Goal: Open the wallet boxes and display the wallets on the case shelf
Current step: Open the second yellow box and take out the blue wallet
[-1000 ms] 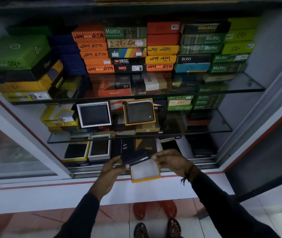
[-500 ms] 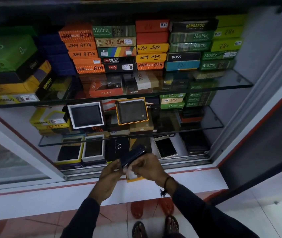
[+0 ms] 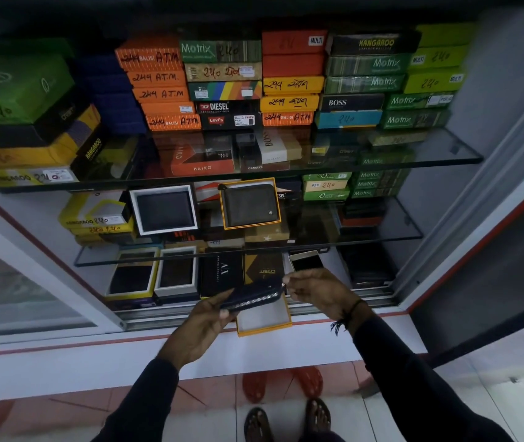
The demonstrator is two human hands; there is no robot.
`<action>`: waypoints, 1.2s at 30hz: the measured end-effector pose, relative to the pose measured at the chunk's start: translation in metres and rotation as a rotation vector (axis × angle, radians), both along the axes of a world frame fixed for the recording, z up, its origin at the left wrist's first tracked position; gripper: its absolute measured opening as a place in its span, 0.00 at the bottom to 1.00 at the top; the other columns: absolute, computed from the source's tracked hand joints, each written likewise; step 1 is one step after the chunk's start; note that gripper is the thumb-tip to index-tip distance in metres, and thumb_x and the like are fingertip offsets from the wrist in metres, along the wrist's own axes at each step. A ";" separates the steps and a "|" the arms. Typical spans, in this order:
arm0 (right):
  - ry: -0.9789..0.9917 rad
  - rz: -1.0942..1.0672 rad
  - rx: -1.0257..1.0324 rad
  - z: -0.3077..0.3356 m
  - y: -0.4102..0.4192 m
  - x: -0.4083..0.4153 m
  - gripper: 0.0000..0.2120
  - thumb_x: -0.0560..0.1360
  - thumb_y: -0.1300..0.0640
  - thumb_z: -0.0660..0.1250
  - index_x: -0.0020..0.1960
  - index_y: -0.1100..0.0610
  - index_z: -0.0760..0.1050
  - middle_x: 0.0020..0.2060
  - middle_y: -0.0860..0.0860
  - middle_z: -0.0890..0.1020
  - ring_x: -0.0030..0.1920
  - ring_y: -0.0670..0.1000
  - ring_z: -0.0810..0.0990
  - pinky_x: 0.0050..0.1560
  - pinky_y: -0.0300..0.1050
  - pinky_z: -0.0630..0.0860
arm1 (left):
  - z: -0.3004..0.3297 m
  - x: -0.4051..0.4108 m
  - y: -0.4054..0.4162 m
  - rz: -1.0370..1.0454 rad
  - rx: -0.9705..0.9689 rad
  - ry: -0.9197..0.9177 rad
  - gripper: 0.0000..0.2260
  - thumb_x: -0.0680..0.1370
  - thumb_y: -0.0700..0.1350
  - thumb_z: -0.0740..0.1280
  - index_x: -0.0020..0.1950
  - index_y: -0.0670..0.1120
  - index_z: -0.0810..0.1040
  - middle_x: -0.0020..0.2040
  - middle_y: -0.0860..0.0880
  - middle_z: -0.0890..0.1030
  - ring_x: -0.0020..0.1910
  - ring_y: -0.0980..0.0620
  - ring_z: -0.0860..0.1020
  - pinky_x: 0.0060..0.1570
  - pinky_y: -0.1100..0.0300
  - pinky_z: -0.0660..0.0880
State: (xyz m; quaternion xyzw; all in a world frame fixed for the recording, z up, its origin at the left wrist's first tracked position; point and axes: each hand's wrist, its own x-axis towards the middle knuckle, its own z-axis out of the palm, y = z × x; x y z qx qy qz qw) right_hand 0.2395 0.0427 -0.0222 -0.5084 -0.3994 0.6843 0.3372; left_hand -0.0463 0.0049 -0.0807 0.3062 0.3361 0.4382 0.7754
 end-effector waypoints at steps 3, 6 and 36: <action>0.042 0.028 -0.013 -0.004 0.007 0.011 0.11 0.68 0.57 0.76 0.50 0.58 0.86 0.47 0.55 0.87 0.50 0.52 0.85 0.47 0.40 0.81 | -0.002 -0.013 -0.006 0.004 -0.041 -0.014 0.27 0.73 0.31 0.63 0.74 0.31 0.68 0.66 0.36 0.80 0.62 0.43 0.81 0.60 0.58 0.80; 0.024 0.080 -0.018 -0.013 0.005 0.001 0.11 0.74 0.63 0.70 0.56 0.65 0.82 0.53 0.61 0.85 0.56 0.59 0.83 0.53 0.47 0.82 | 0.008 -0.012 -0.013 -0.068 -0.018 -0.030 0.25 0.74 0.33 0.67 0.72 0.35 0.74 0.66 0.37 0.81 0.66 0.42 0.79 0.62 0.57 0.79; -1.006 0.026 0.976 -0.037 -0.027 -0.031 0.16 0.64 0.68 0.76 0.50 0.57 0.83 0.52 0.51 0.86 0.54 0.52 0.82 0.56 0.48 0.79 | 0.015 0.031 -0.009 0.386 0.514 0.780 0.16 0.65 0.20 0.73 0.47 0.36 0.84 0.56 0.43 0.84 0.57 0.56 0.83 0.53 0.67 0.80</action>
